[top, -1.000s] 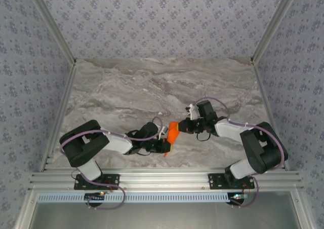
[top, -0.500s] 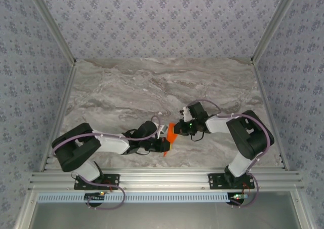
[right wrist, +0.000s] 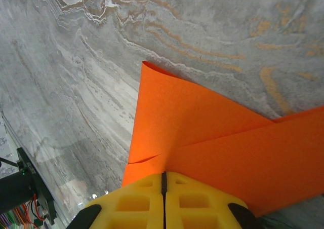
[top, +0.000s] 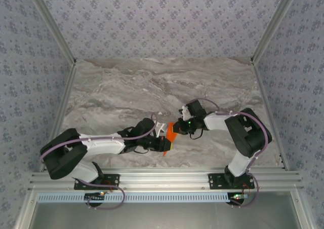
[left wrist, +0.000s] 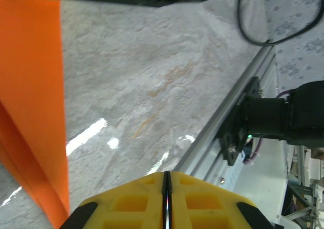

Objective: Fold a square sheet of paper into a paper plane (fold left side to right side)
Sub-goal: Perform the fifth fold on the wing at the bottom-center of the table.

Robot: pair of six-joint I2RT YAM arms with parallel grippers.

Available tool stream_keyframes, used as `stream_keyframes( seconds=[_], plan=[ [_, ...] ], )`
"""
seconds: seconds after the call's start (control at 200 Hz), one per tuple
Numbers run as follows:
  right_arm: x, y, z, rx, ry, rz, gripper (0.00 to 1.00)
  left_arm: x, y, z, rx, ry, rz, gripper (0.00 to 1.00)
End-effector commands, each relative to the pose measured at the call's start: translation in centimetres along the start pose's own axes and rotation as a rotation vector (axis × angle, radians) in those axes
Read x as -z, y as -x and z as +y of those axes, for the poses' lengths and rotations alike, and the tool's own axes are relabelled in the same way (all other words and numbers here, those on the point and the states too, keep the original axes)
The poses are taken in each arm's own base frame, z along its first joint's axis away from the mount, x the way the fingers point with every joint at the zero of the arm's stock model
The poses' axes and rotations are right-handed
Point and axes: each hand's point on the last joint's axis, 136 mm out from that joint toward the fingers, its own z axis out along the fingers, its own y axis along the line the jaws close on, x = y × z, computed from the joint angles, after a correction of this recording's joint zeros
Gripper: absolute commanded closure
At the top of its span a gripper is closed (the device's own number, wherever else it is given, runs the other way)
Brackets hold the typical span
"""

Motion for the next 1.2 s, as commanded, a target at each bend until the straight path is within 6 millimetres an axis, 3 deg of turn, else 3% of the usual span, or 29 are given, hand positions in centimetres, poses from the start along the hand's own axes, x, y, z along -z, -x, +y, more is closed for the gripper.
stream_keyframes(
  seconds=[0.0, 0.515, 1.194],
  plan=[
    [-0.7, -1.5, -3.5, -0.045, -0.148, 0.042, 0.95, -0.8, -0.3, 0.2, 0.016, 0.011, 0.039, 0.90],
    [-0.6, -1.8, -4.1, -0.036, -0.195, 0.059, 0.95, -1.8, -1.4, 3.3, 0.049, 0.110, 0.081, 0.91],
    [-0.6, -2.2, -4.8, -0.046, -0.231, 0.084, 0.95, -1.7, -2.3, 4.9, 0.067, 0.156, 0.082, 0.92]
  ],
)
